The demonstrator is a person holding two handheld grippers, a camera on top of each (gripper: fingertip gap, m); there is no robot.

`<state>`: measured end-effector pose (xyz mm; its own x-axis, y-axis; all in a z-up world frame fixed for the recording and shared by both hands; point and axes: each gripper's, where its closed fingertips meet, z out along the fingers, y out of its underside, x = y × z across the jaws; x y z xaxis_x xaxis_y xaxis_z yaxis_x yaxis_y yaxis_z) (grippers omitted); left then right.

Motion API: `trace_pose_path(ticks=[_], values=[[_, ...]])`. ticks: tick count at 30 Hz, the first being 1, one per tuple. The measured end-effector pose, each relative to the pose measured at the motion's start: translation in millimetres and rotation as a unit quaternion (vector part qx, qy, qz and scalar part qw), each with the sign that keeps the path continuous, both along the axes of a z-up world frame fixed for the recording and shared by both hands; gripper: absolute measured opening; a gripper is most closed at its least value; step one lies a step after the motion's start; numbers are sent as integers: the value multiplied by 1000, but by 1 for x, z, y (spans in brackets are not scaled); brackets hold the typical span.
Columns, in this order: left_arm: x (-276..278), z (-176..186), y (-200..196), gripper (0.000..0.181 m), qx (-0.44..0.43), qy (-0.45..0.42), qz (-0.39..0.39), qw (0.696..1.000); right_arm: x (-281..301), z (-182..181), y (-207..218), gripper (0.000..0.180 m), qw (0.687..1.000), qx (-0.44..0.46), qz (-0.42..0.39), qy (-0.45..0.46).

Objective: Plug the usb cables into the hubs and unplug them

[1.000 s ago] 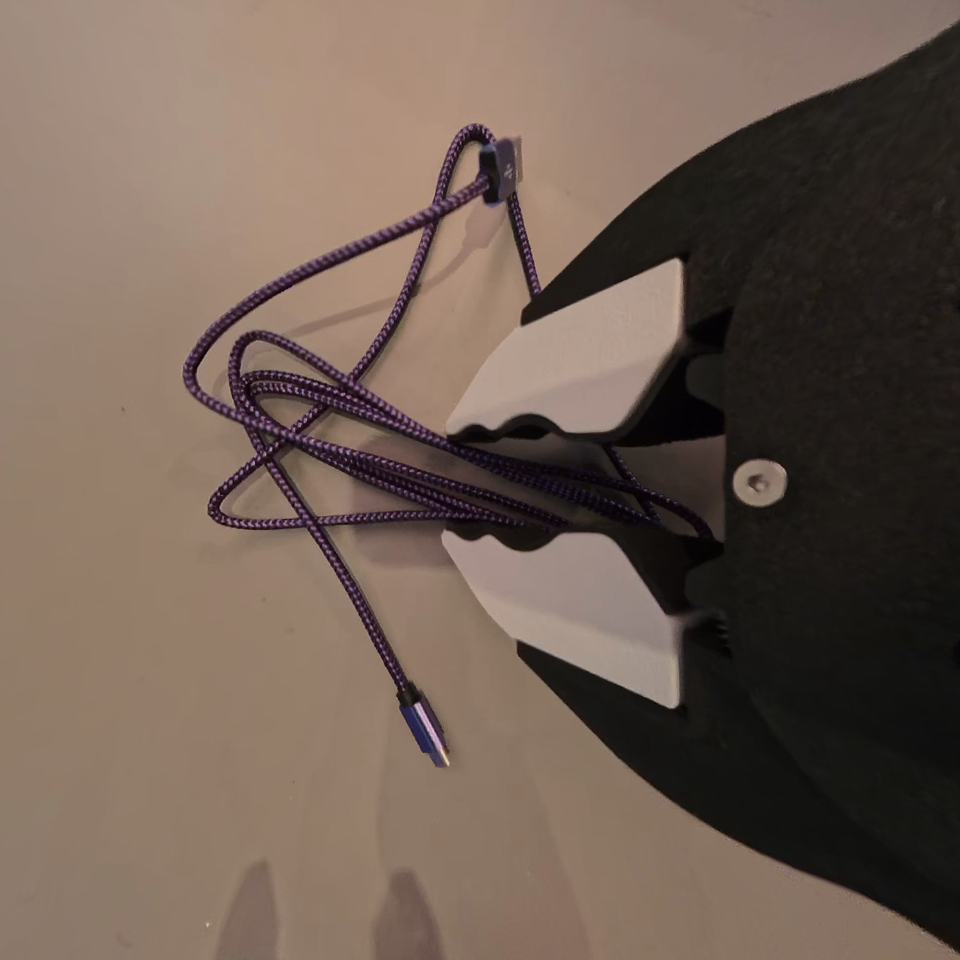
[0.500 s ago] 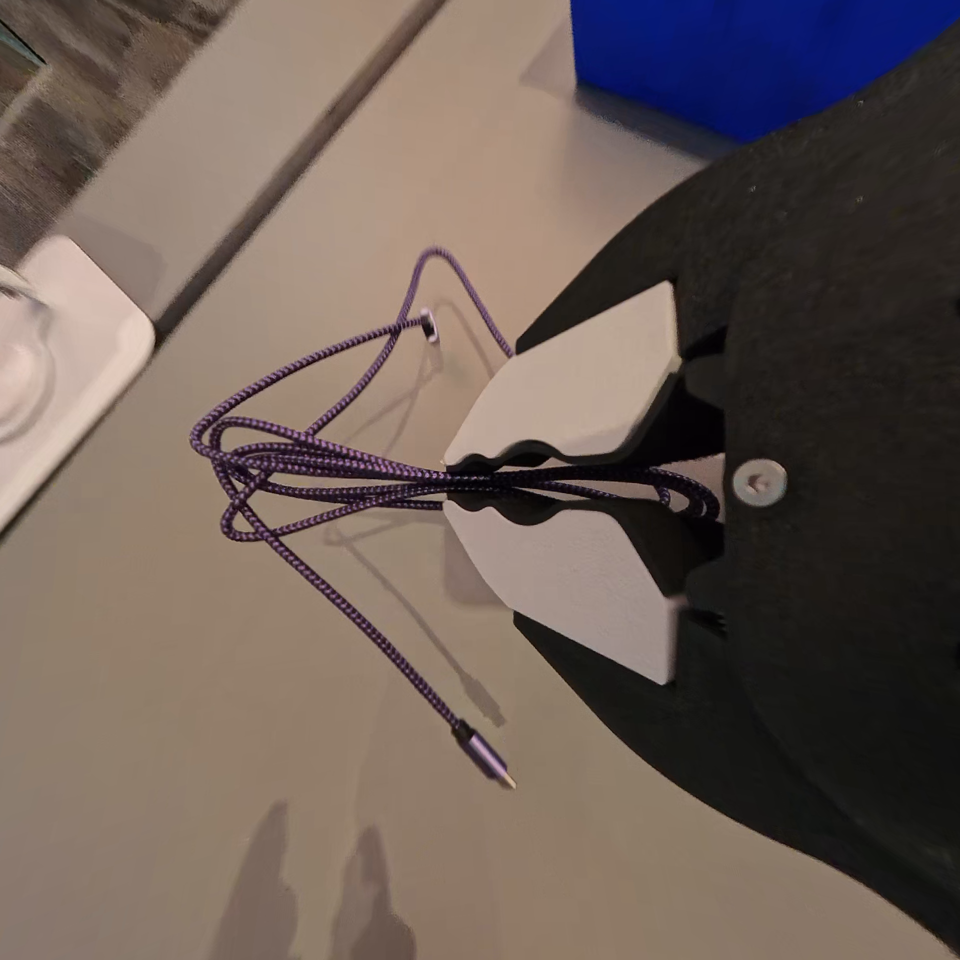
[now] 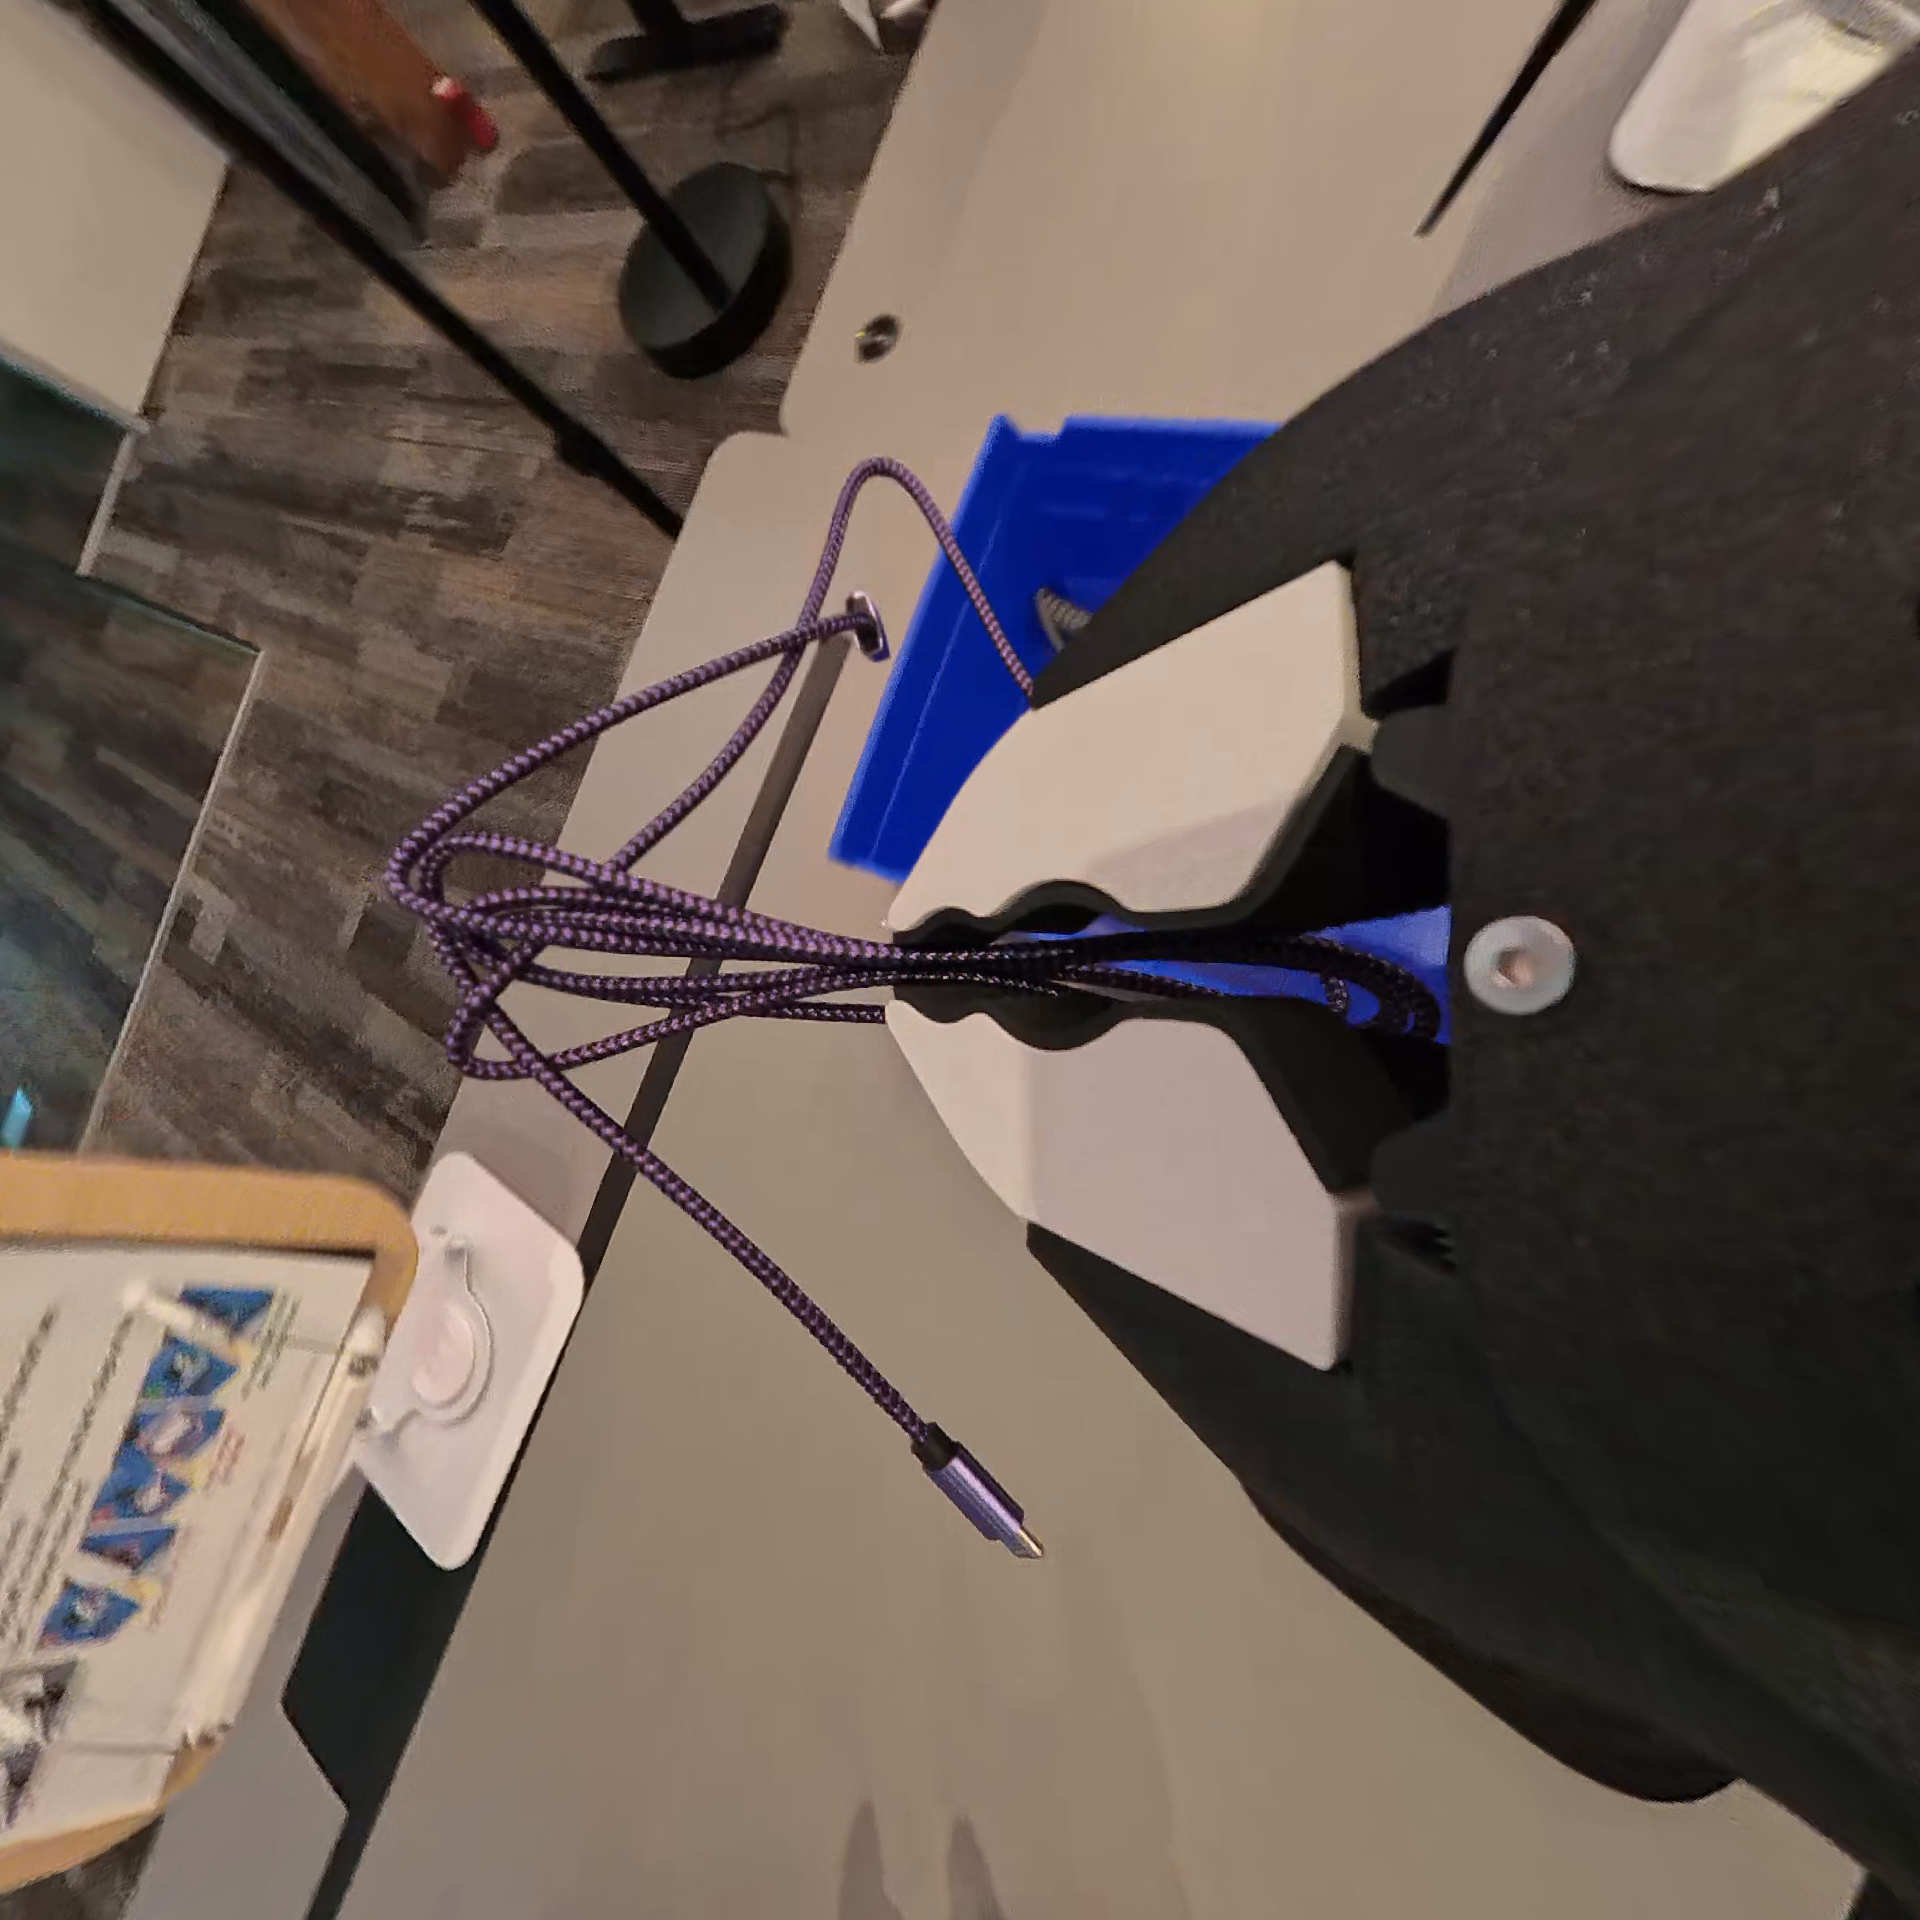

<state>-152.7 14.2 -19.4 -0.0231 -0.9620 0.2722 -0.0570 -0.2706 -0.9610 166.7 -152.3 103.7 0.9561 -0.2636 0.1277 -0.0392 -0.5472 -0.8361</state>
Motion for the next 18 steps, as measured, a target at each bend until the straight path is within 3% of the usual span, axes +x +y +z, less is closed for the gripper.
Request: trace_pose_path(ticks=[3, 7, 11, 18], values=[[1, -1, 0, 50, 2, 3, 1, 1000, 35, -13, -30, 6, 998, -6, -23, 58], [2, -3, 0, 50, 5, 9, 1, 1000, 67, -64, -58, 7, 993, -51, -42, 99], [3, -7, 0, 50, 6, 14, 1, 1000, 74, -116, -64, 7, 986, -76, -16, 145], [6, -15, 0, 50, 10, 30, 2, 999, 108, -180, -71, 7, 978, -106, -65, 165]])
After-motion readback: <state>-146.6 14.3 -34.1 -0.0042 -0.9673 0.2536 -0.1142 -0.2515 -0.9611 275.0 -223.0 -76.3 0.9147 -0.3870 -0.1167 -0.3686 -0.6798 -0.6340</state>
